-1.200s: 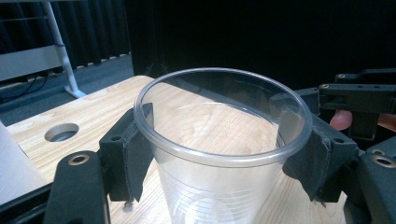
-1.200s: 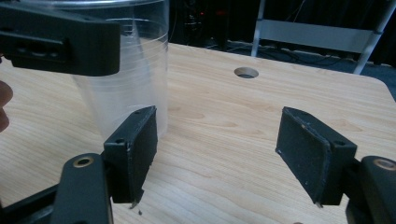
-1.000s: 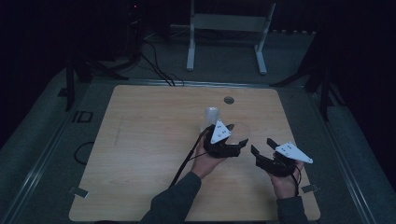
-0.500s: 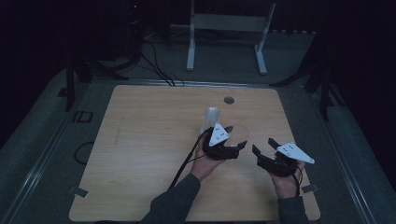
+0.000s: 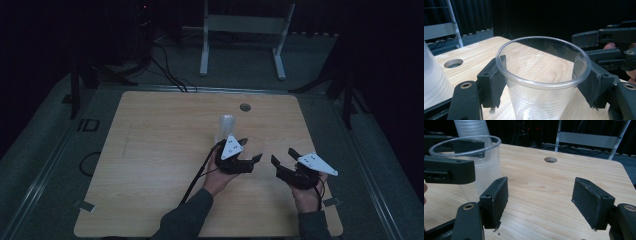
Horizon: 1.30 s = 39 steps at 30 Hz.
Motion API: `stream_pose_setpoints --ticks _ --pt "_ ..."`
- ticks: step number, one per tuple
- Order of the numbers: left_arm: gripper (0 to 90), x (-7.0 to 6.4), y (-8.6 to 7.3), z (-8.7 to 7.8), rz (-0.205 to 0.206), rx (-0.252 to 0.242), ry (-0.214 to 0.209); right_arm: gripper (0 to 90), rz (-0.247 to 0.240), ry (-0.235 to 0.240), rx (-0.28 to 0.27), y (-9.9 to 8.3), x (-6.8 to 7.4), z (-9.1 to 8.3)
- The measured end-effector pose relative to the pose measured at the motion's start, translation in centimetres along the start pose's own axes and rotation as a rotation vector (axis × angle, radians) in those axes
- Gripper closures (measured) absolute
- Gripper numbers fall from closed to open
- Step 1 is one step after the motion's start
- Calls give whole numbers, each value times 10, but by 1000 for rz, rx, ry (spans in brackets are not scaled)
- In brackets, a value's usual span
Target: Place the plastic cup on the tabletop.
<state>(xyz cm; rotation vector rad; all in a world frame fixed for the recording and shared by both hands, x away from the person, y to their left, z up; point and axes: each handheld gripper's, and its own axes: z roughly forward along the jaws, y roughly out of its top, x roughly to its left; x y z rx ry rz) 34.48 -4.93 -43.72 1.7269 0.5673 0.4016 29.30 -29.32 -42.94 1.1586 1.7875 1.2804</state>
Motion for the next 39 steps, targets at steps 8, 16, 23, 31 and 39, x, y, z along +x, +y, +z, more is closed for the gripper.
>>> stream_pose_setpoints --ticks 8,16,23,31,39 --pt "283 1 -6 0 -3 0 10 288 2 -1 1 0 0 0" --pt "282 2 -11 1 -6 -3 28 288 3 -1 4 -1 0 0" --pt "282 4 -15 1 -4 6 44 288 2 -1 4 -1 0 0" --pt "278 6 -19 2 -7 8 50 288 4 -4 2 -1 -1 0" --pt "278 7 -23 4 -5 15 58 288 4 -2 3 -2 -1 0"
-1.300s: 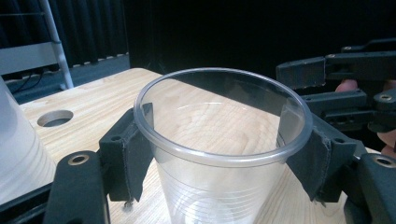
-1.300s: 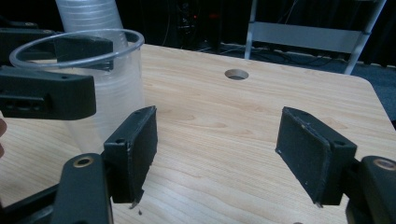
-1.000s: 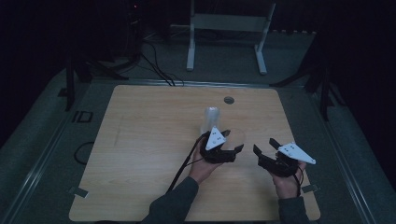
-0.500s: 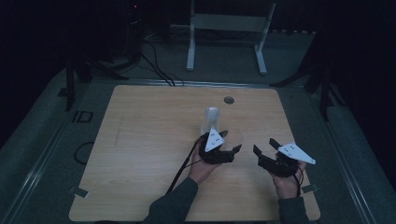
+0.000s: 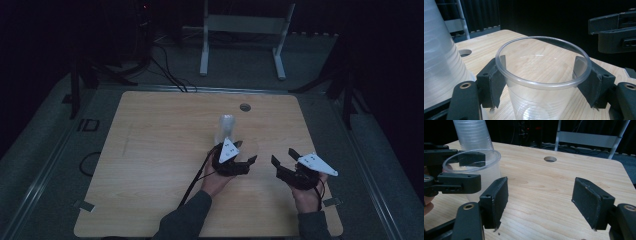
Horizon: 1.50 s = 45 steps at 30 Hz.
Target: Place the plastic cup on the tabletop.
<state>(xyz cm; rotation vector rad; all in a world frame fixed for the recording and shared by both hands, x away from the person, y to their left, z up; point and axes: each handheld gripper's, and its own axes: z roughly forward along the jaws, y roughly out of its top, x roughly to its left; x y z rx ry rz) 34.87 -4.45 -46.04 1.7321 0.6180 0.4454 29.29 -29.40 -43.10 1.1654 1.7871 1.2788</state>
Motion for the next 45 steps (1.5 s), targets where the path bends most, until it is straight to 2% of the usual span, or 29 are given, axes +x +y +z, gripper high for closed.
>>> stream_pose_setpoints --ticks 25,30,45 --pt "275 1 -13 7 9 30 4 288 0 -2 1 0 -1 0" --pt "275 2 -16 9 3 42 17 288 3 -2 0 0 -1 0" --pt "272 5 -23 14 -17 75 11 288 3 -2 -2 0 -1 -1"
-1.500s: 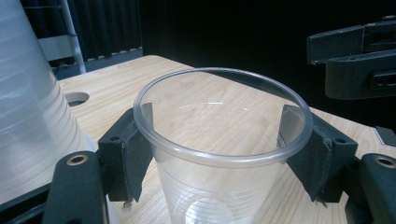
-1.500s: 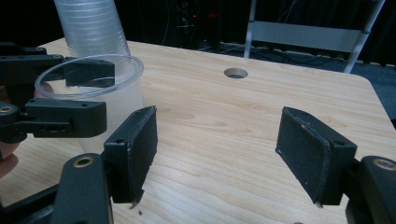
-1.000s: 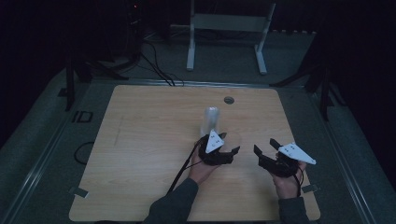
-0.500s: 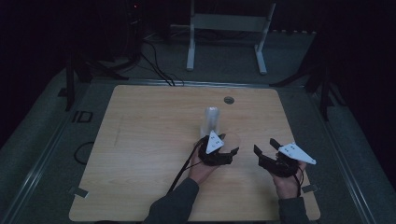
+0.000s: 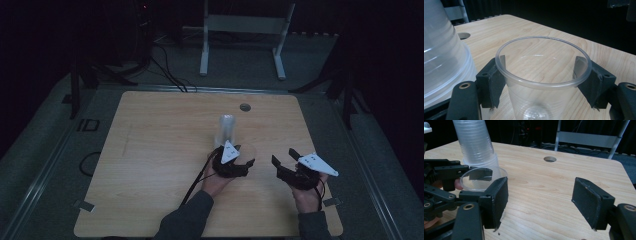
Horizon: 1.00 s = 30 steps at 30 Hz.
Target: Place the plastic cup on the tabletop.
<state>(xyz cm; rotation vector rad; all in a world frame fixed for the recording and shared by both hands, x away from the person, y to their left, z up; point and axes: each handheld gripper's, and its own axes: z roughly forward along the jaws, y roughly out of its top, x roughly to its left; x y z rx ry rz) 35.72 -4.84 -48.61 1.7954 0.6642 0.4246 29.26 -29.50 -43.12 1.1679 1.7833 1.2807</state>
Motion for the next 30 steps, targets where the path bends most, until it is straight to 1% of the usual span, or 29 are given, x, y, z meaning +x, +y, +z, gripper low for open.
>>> stream_pose_setpoints --ticks 5,9,11,12,15,16,17,18,19,25,30 --pt "267 0 0 0 -2 4 -5 288 0 0 0 0 0 0" --pt "252 0 -1 0 -3 21 -8 288 -3 0 1 0 0 0" --pt "247 0 -3 1 -7 39 -7 288 -4 1 1 0 0 0" --pt "230 0 -4 2 -8 43 -1 288 -3 1 2 0 0 0" --pt "195 1 -4 2 -19 52 -7 288 -2 0 2 0 0 0" --pt "182 1 -4 2 -23 65 -6 287 -4 0 2 0 0 0" --pt "175 1 -4 2 -23 65 -6 287 -4 0 2 0 0 0" --pt "175 2 -5 3 -28 76 -16 288 -5 0 2 0 0 0" --pt "158 2 -5 3 -28 88 -16 287 -6 0 3 0 0 0" --pt "142 3 -7 2 -39 99 -22 288 -7 -1 4 -1 0 0" --pt "142 5 -9 -1 -55 102 -42 287 -5 -1 2 0 0 0"
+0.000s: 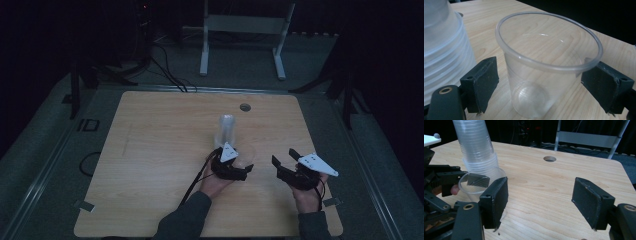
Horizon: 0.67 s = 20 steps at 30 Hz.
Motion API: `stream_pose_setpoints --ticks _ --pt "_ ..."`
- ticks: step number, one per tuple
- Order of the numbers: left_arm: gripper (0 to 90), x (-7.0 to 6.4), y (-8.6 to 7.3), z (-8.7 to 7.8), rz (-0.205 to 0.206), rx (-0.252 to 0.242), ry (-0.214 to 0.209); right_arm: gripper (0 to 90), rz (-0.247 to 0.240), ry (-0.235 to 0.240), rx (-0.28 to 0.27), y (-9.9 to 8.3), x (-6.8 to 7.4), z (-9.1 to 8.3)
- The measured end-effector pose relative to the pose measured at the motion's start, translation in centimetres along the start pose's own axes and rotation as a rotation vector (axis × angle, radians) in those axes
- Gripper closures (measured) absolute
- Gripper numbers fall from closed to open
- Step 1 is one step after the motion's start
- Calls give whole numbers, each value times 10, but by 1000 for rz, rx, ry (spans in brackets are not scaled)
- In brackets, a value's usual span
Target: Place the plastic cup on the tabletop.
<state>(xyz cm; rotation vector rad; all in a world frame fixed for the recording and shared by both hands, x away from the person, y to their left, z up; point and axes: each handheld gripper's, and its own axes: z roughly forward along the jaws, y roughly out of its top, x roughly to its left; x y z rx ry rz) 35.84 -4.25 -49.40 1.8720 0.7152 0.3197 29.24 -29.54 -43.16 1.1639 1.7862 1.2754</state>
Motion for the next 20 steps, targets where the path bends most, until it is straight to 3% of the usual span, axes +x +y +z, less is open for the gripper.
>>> stream_pose_setpoints --ticks 11,20 --pt "146 3 -5 -8 -12 21 -17 287 0 0 1 0 0 0" --pt "146 3 -7 -10 -25 22 0 287 2 -1 -1 0 -1 0"
